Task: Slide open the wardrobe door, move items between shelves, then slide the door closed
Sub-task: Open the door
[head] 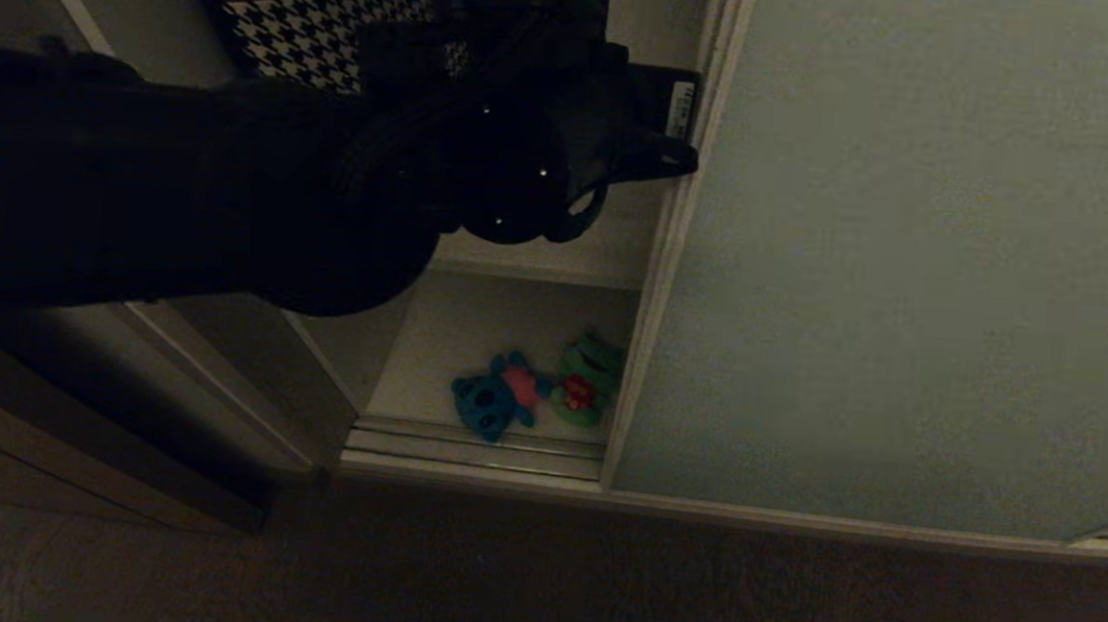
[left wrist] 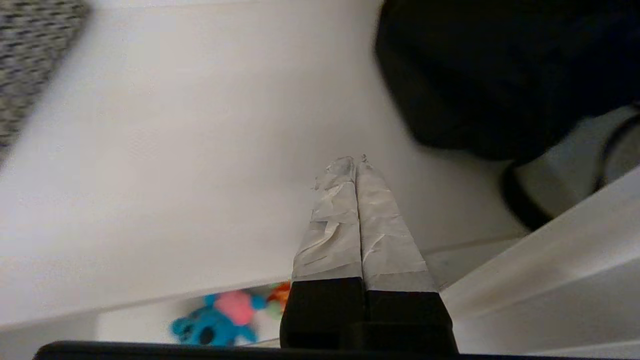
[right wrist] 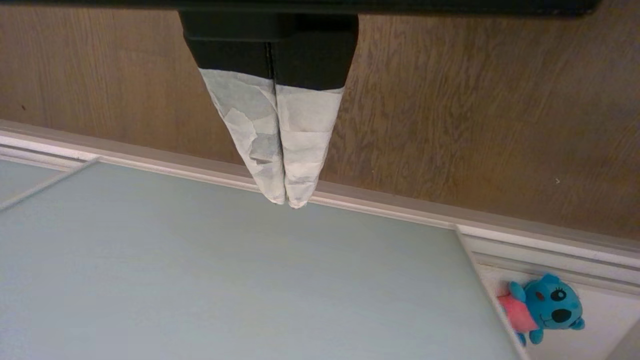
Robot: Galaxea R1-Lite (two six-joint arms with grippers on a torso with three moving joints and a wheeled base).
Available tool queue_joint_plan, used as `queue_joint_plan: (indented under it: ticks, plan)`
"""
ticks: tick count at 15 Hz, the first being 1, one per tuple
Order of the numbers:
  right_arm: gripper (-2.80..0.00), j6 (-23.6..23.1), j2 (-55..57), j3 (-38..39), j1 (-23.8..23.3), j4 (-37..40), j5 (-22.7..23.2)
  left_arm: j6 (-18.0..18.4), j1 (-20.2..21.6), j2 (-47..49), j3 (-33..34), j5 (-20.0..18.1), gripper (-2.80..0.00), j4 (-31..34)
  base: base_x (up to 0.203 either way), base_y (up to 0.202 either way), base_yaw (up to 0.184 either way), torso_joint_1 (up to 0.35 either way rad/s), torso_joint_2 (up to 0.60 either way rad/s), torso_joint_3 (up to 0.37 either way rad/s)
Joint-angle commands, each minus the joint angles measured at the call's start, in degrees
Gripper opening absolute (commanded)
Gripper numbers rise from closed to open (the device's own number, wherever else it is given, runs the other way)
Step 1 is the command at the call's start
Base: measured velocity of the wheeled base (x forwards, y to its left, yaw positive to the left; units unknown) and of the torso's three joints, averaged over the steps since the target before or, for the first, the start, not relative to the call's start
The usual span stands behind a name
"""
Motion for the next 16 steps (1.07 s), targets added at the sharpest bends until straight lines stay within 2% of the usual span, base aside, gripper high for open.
queue_joint_plan:
  ticks: [1,7,16]
  plan:
    - [-2.80,0.0,0.0,0.0,0.0,0.0,0.0,0.3,-2.4,3.6,-3.6,0.2,-2.80,0.2,0.000,0.000,0.000,0.000,0.00,0.000]
    - [-2.80,0.0,0.0,0.0,0.0,0.0,0.0,3.1,-7.9,7.2,-5.6,0.1,-2.80,-0.2,0.000,0.000,0.000,0.000,0.00,0.000]
    - [-2.80,0.0,0.0,0.0,0.0,0.0,0.0,3.5,-13.6,12.0,-7.6,-0.9,-2.80,-3.2,0.000,0.000,0.000,0.000,0.00,0.000]
